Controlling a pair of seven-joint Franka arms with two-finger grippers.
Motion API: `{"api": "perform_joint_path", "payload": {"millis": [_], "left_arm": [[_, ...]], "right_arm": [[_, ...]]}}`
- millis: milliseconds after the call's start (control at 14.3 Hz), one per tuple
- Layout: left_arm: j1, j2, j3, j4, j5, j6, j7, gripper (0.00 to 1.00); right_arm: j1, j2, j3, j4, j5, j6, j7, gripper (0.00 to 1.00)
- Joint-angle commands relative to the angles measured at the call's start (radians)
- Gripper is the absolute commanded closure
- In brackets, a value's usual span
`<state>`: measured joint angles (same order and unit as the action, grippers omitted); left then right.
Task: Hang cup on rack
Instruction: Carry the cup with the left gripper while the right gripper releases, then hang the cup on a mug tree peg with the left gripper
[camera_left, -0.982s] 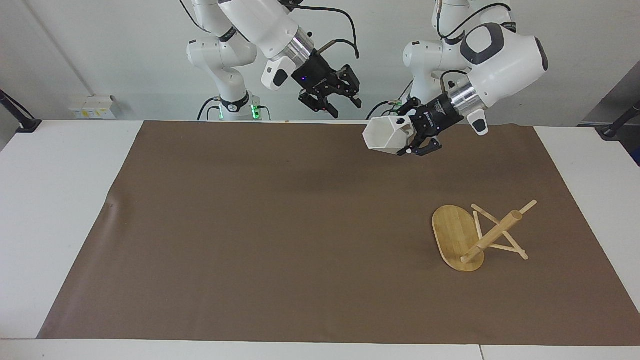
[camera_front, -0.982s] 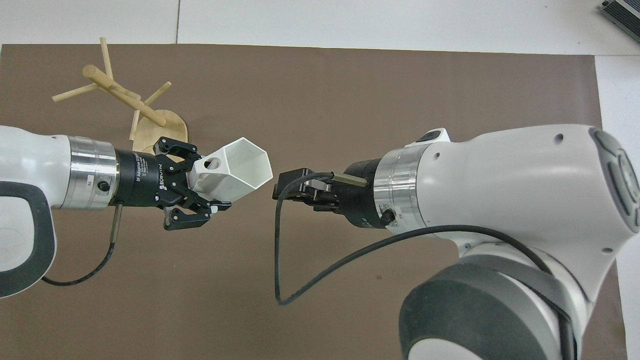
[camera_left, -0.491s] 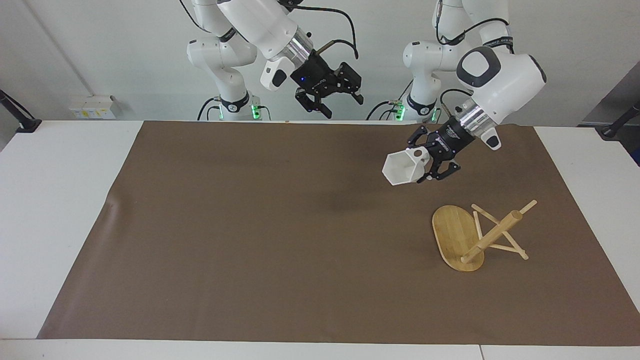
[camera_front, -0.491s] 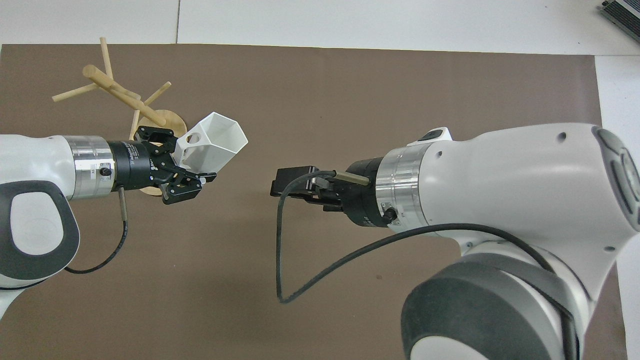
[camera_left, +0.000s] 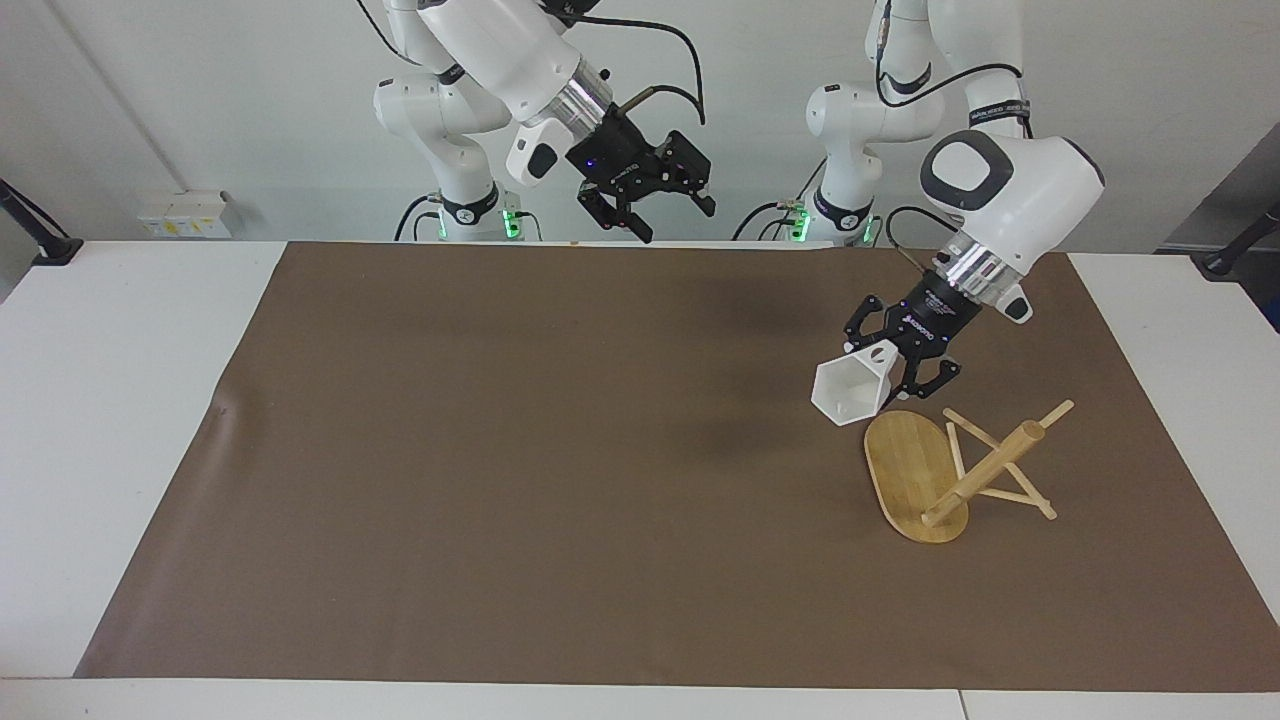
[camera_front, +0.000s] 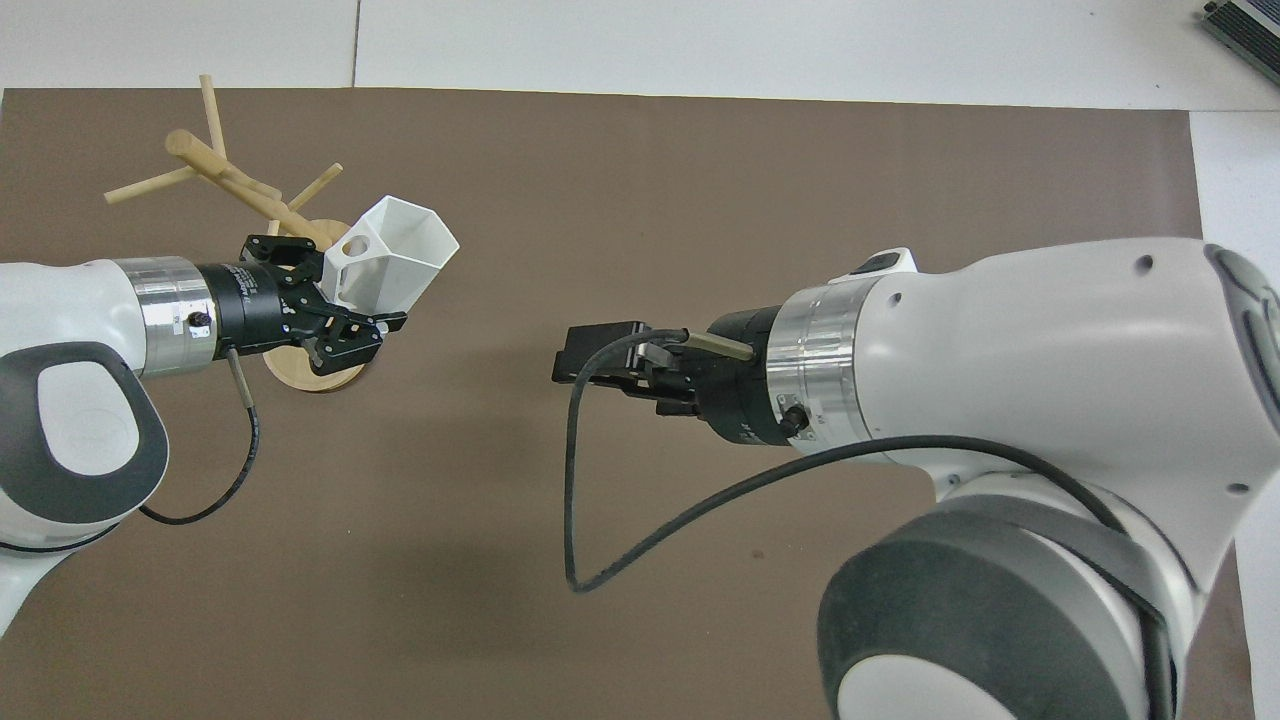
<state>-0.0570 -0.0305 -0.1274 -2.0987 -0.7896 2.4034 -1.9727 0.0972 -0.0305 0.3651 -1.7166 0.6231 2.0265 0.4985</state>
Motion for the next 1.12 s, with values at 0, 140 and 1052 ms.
{"api": "perform_joint_path", "payload": {"millis": [0, 140, 1052], "left_arm": [[0.005, 0.003, -0.008, -0.010, 0.020, 0.054, -0.043, 1.00], [0.003, 0.018, -0.008, -0.018, 0.020, 0.091, -0.048, 1.00], [0.011, 0.054, -0.008, -0.017, 0.018, 0.243, -0.189, 1.00]], "right_arm": [[-0.027, -0.011, 0.003, -0.008, -0.109, -0.008, -0.061, 0.00], [-0.048, -0.011, 0.003, -0.008, -0.170, -0.009, -0.107, 0.00], [-0.304, 0.000, 0.003, -0.011, -0.242, -0.035, -0.582, 0.00]]}}
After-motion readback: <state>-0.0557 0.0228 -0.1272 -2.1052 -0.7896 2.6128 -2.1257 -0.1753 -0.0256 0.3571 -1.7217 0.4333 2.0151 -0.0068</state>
